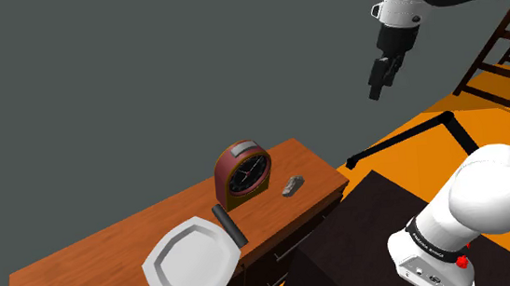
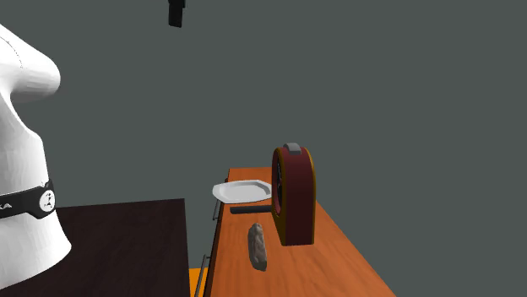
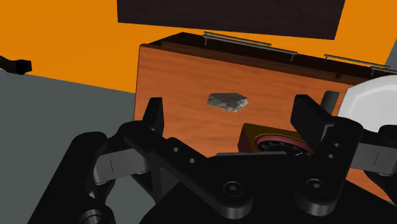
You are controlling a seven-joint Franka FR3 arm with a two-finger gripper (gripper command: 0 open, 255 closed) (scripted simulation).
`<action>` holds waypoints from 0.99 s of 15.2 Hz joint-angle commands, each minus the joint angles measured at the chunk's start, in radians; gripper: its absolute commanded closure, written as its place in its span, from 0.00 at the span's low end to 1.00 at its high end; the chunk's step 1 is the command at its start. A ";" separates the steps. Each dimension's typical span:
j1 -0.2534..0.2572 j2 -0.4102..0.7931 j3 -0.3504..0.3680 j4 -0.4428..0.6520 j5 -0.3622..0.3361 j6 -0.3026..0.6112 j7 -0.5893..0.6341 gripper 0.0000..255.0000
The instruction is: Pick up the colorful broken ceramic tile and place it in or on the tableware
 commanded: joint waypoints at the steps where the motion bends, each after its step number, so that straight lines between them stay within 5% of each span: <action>1: 0.000 0.000 0.000 0.000 0.000 0.000 0.000 0.00; 15: 0.160 0.200 -0.174 -0.312 -0.106 0.596 -0.535 0.00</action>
